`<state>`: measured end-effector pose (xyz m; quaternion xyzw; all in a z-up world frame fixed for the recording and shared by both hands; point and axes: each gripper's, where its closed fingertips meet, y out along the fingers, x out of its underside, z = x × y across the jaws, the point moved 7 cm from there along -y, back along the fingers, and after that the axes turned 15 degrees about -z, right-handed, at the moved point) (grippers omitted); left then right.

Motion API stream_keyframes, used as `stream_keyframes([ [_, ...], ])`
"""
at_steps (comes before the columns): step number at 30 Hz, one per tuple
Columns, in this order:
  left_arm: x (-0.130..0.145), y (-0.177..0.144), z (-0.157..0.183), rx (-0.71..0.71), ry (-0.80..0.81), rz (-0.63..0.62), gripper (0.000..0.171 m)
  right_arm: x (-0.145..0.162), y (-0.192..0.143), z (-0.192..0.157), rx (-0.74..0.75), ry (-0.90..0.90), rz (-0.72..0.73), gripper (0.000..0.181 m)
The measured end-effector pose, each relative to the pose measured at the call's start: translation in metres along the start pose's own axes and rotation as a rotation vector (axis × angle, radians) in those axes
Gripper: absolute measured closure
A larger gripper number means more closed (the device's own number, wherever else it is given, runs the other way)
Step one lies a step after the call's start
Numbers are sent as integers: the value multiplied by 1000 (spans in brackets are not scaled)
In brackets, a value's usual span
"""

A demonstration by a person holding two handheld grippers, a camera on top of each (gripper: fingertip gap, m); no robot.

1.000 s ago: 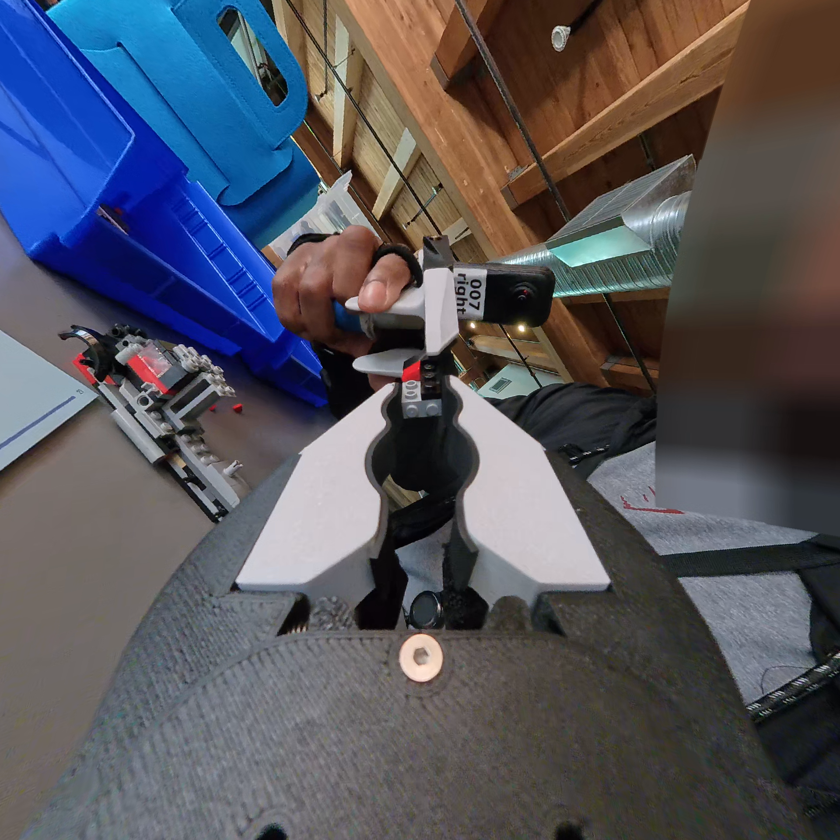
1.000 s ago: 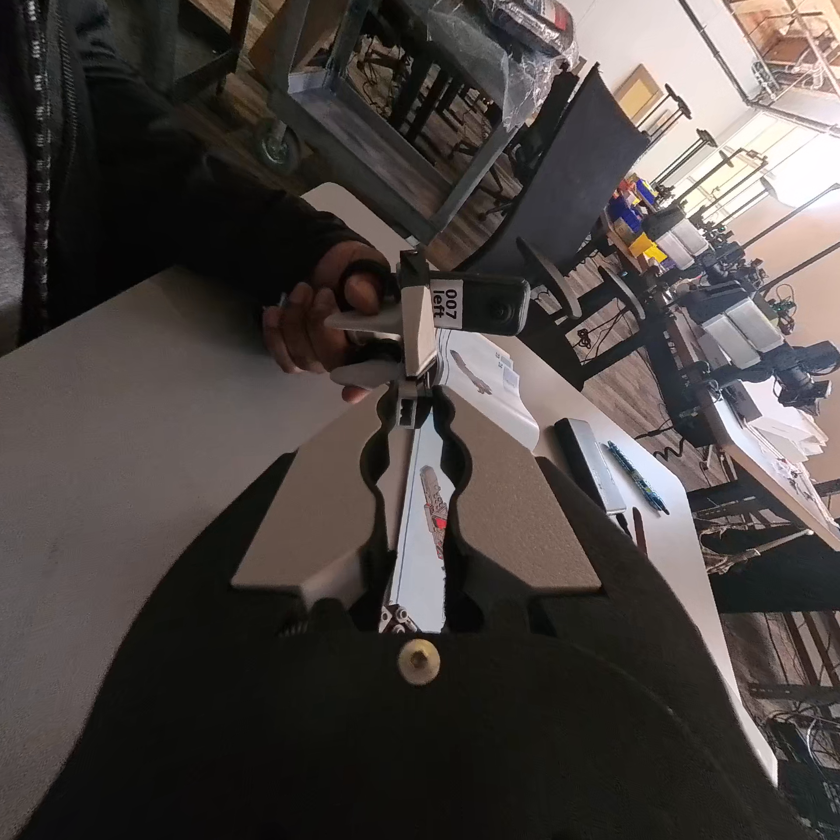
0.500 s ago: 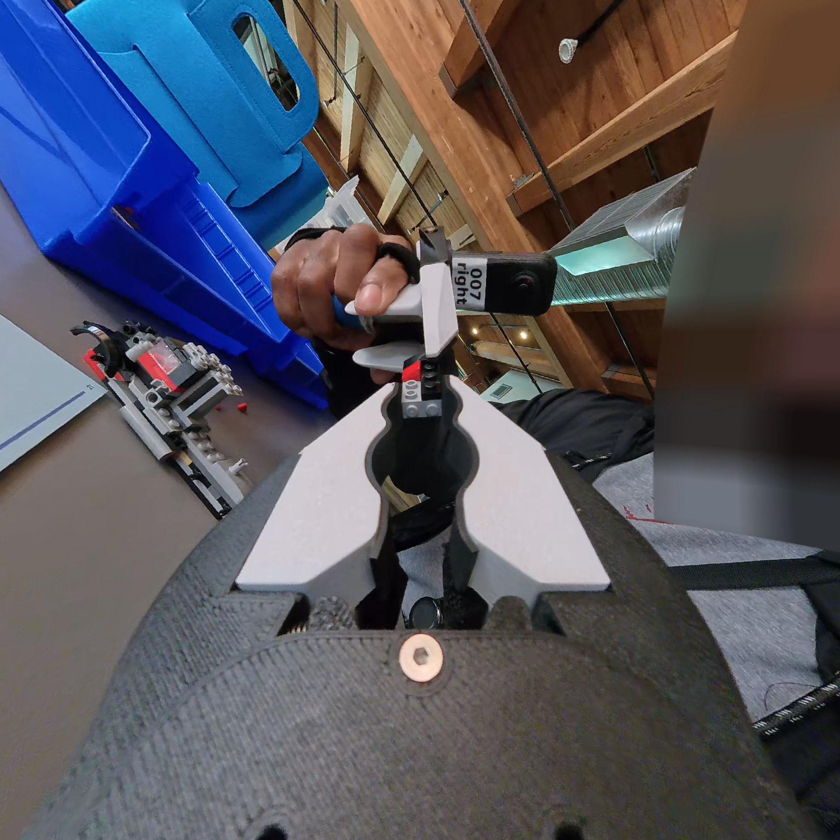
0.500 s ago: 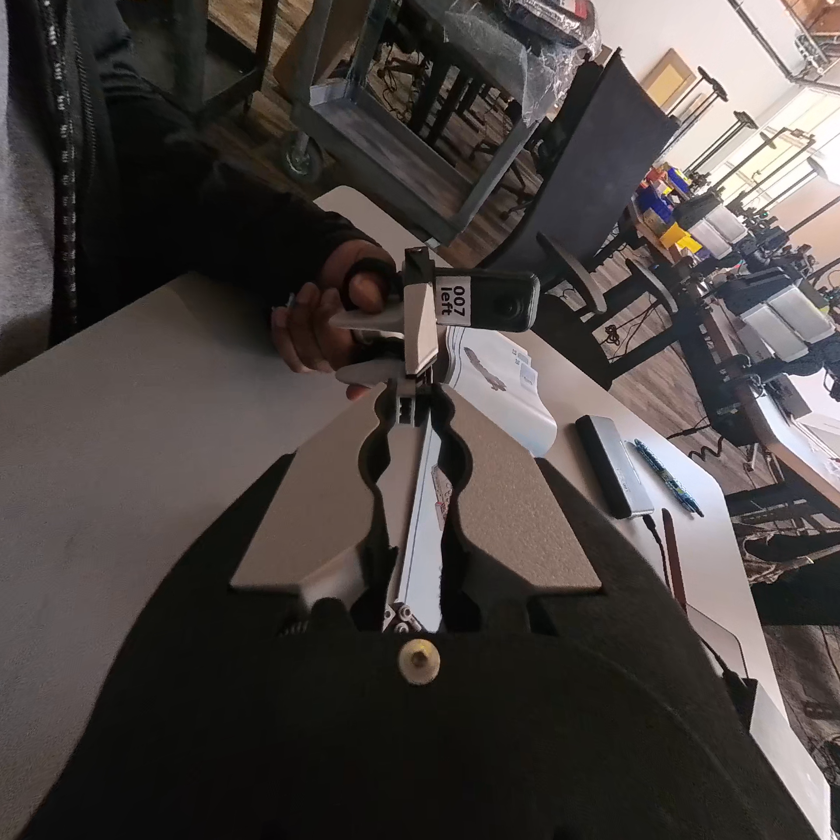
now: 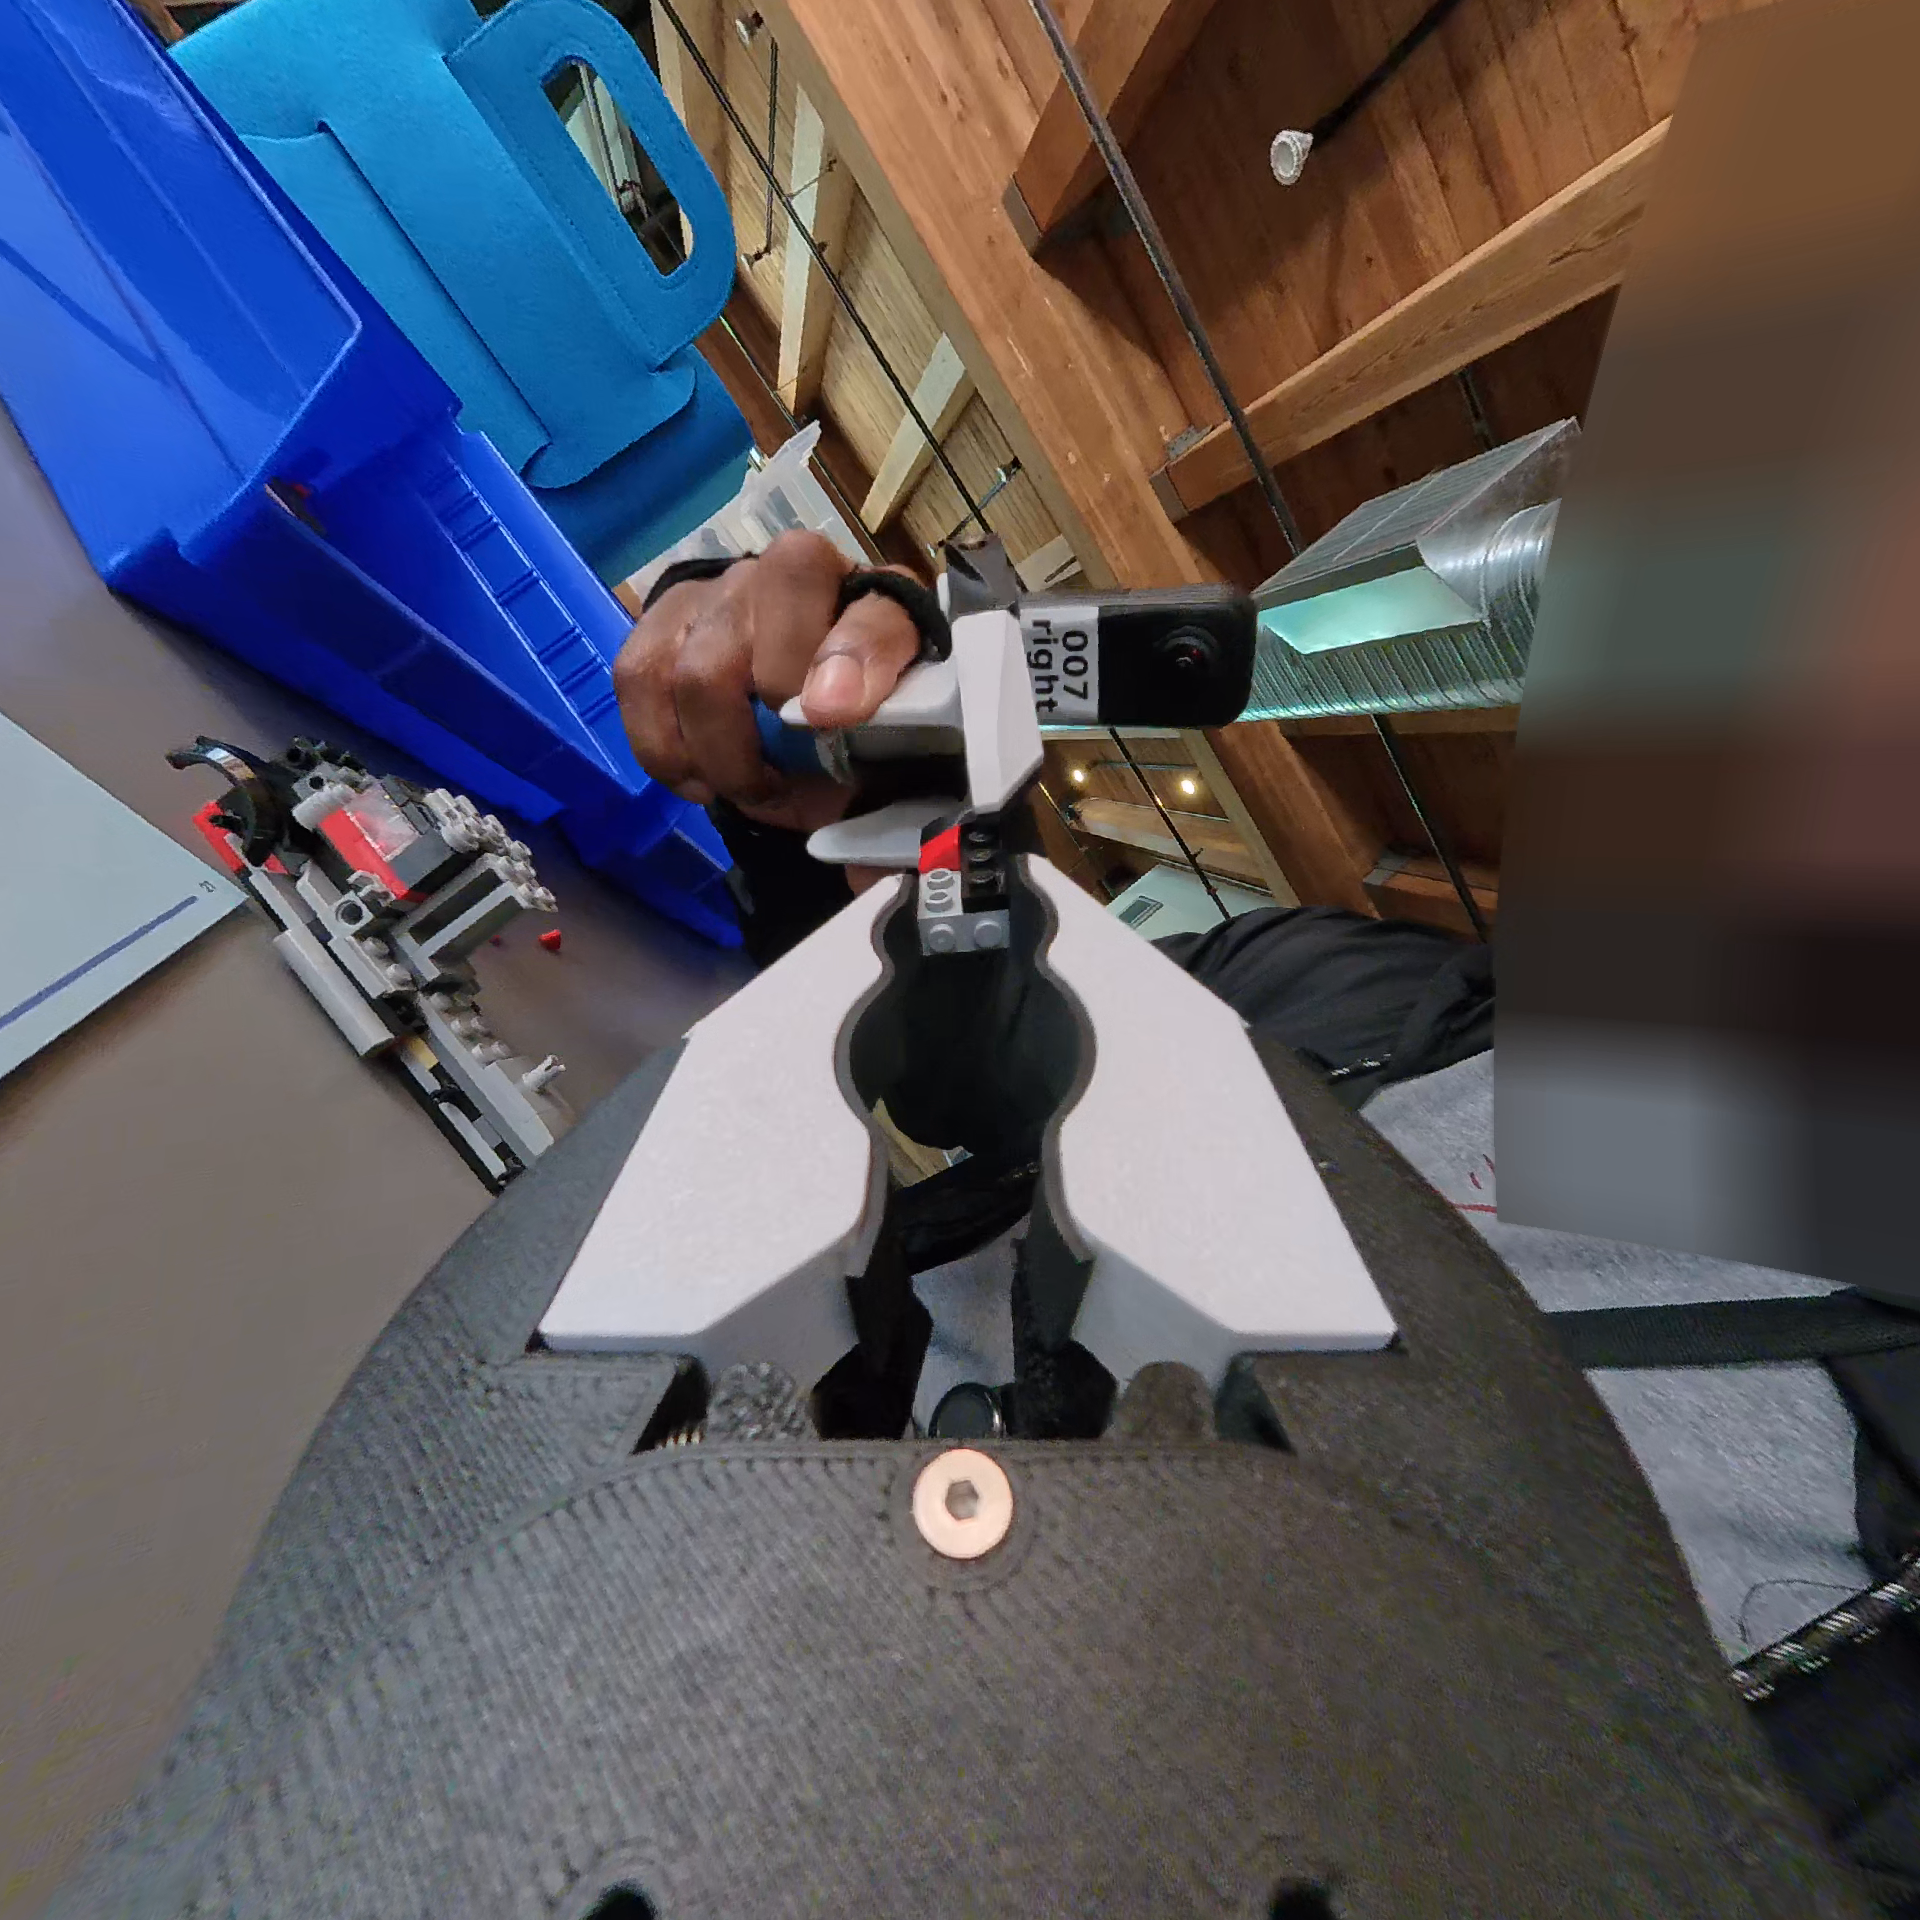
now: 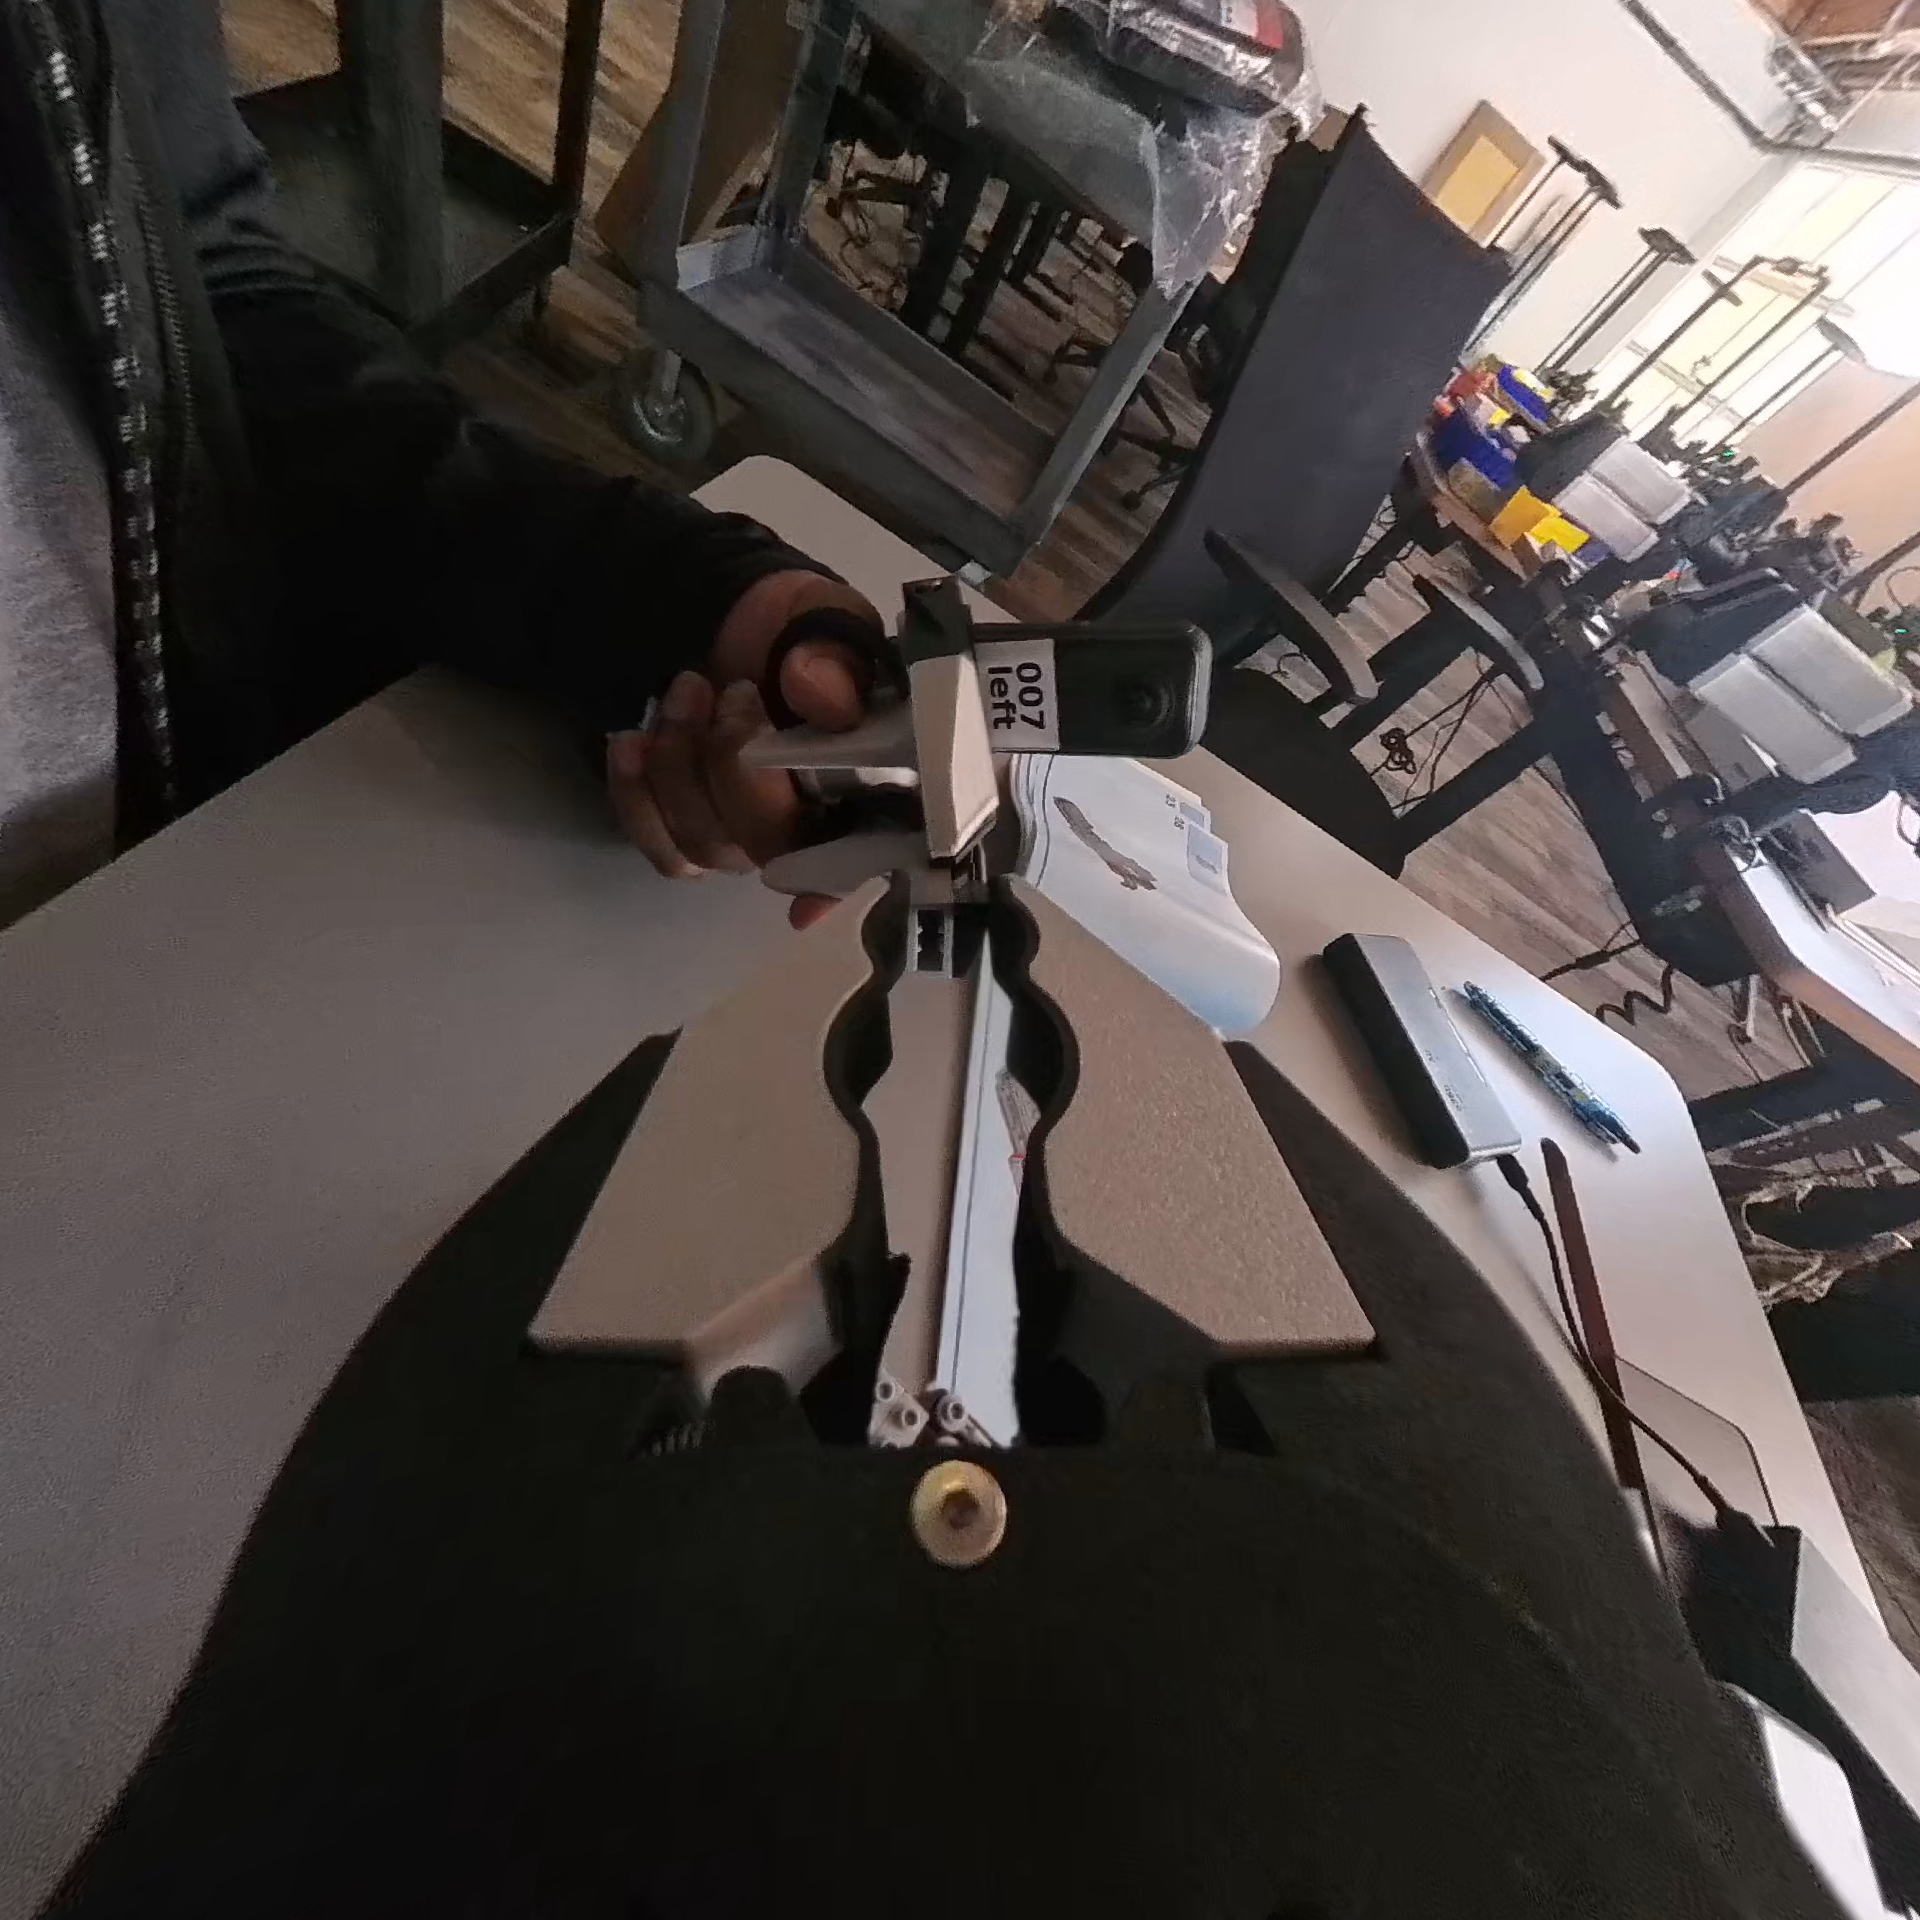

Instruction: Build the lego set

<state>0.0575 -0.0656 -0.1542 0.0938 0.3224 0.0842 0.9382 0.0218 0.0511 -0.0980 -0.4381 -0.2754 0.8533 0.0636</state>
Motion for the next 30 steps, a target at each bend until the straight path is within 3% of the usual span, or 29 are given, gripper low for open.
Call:
stream_keyframes([
  [4,-2,-4,2,24,1,33,155,6,0,3,27,67,-3,150],
  [8,-2,-3,2,41,-4,32,154,5,-1,2,23,98,29,152],
  [12,-2,-3,3,54,-5,29,155,3,2,0,37,98,50,169],
  [30,-2,-3,2,42,-5,33,154,2,3,1,38,68,-10,170],
])
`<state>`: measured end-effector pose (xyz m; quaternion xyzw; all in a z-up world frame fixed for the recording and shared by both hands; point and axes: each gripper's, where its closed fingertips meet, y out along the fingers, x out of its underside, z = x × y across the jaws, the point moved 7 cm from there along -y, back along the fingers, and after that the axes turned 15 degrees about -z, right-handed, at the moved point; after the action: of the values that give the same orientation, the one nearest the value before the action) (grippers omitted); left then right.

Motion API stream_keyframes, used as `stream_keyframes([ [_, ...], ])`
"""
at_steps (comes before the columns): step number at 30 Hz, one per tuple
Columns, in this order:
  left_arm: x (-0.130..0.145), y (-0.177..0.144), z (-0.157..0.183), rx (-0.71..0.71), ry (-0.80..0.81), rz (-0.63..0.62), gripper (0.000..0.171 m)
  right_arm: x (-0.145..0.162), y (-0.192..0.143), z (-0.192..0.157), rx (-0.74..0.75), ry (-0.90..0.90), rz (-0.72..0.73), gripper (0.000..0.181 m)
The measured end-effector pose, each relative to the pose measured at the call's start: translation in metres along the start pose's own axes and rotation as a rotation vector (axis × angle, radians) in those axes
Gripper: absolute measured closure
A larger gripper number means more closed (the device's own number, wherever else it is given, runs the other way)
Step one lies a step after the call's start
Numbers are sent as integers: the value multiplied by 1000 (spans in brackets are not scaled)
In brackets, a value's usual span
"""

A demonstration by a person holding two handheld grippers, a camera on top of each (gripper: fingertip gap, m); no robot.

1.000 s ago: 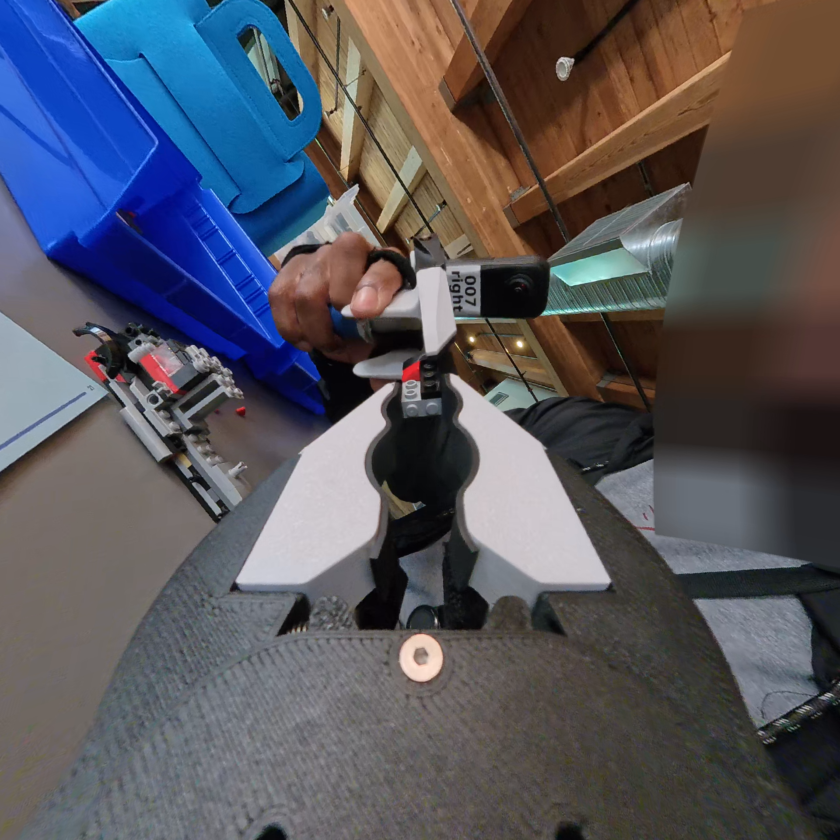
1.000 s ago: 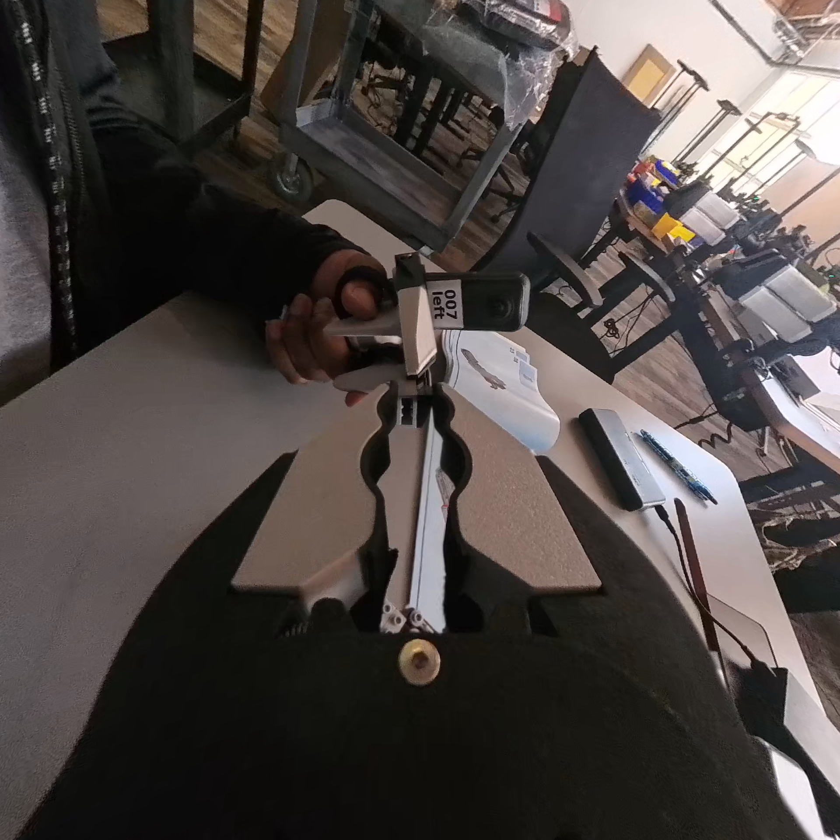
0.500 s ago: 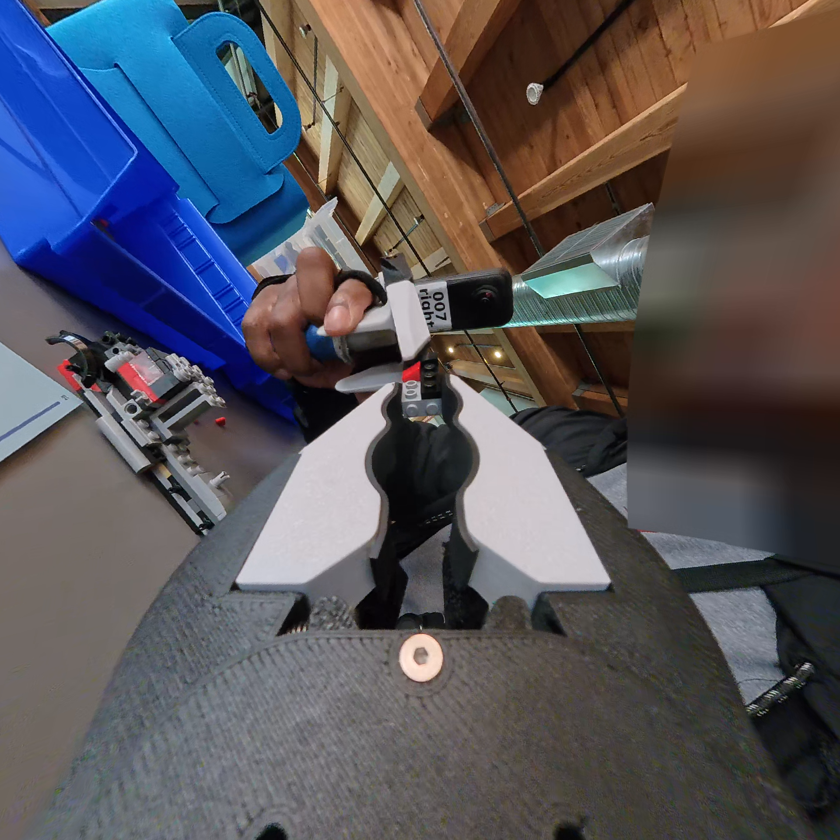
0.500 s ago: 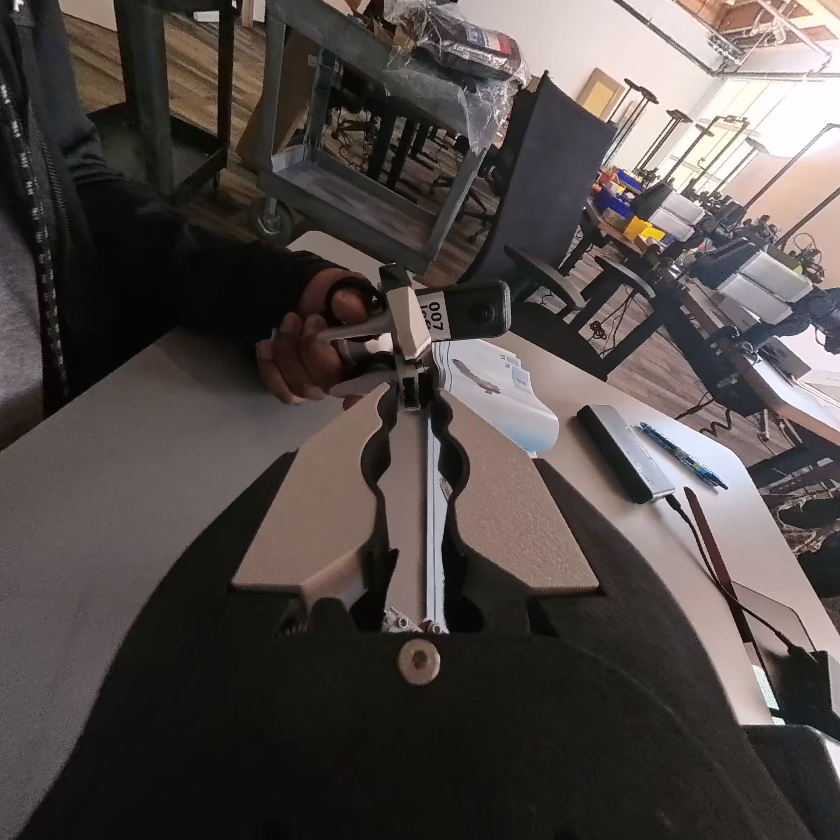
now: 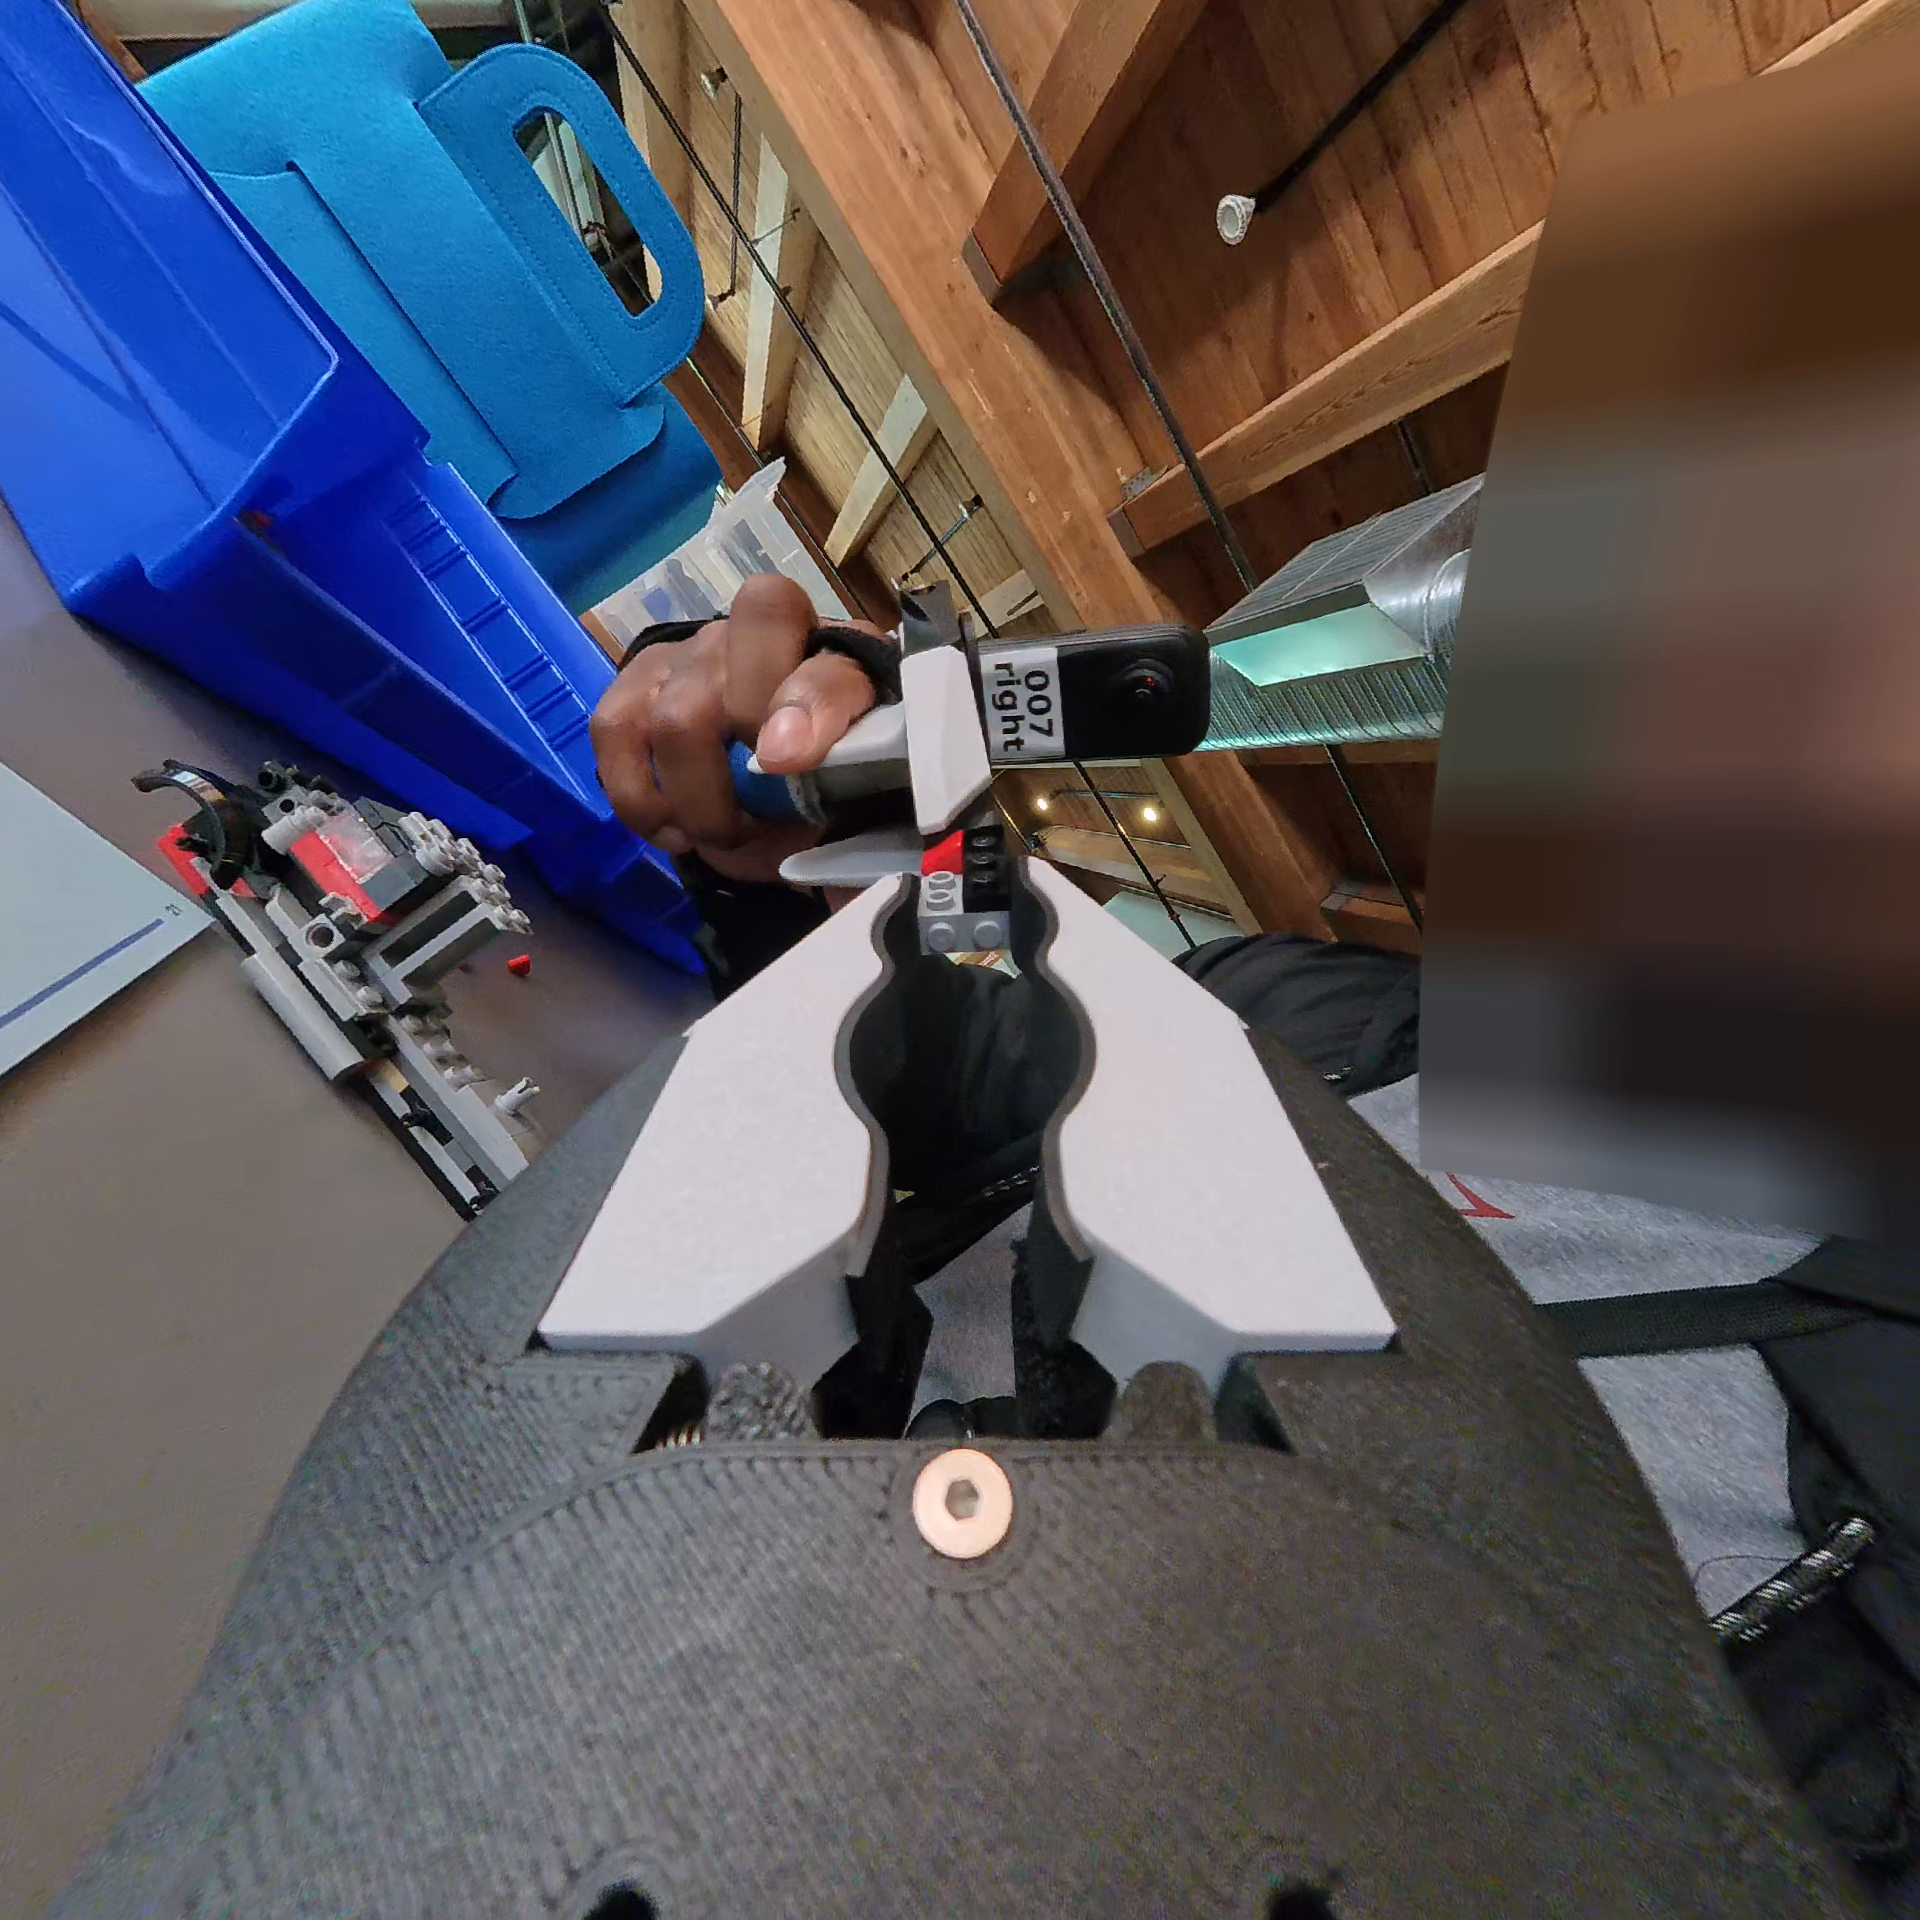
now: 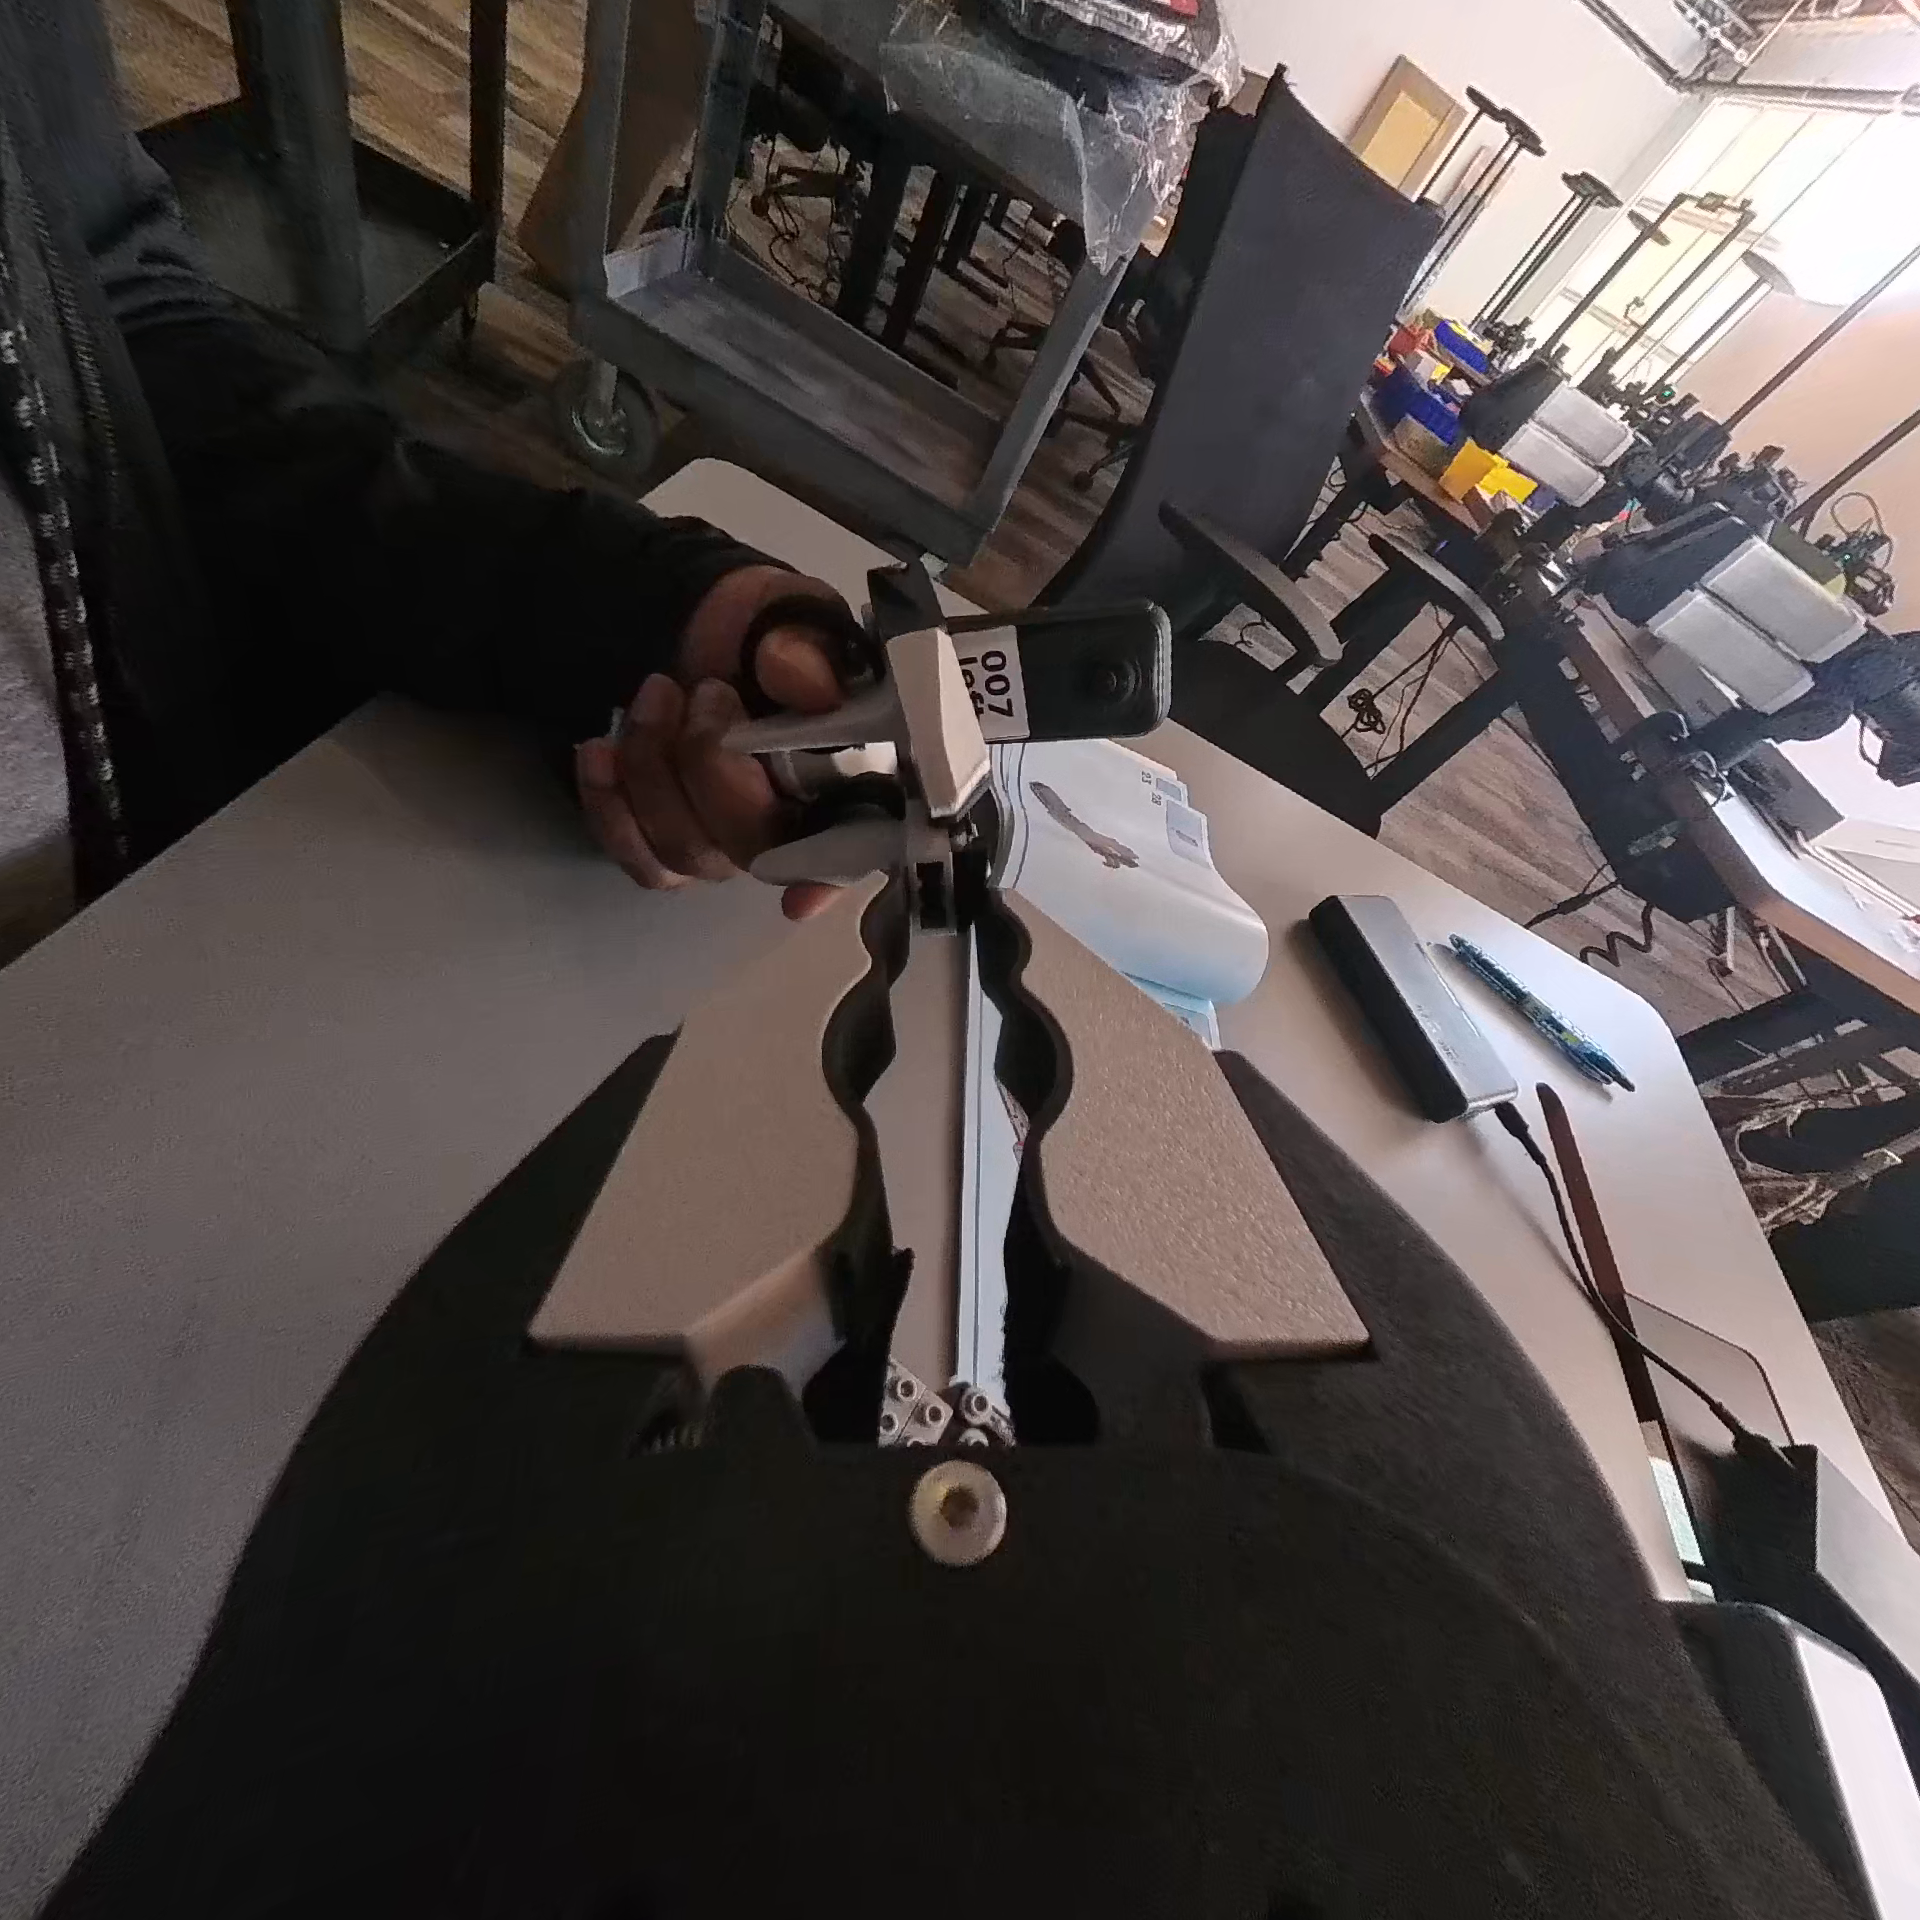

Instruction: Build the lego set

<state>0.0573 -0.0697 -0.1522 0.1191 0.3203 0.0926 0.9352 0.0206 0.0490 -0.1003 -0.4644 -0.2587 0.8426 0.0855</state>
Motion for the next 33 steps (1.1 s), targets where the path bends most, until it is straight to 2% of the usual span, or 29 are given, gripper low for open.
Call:
stream_keyframes([
  [5,0,0,1,-10,17,-2,154,-1,0,0,1,0,-11,169],
  [9,-3,-2,3,-111,103,-9,153,1,0,2,7,39,-51,169],
  [14,-8,-4,17,-296,375,-16,144,5,-5,1,-23,118,-86,169],
  [19,0,10,21,-509,648,-142,140,5,-7,-5,-58,162,-125,168],
  [25,9,24,18,-667,866,-256,147,9,-2,-15,-105,175,-236,168],
  [29,16,28,18,-671,916,-317,152,10,-1,-18,-138,183,-262,168],
  [33,16,28,18,-679,931,-326,155,9,-2,-20,-148,179,-267,168],
])
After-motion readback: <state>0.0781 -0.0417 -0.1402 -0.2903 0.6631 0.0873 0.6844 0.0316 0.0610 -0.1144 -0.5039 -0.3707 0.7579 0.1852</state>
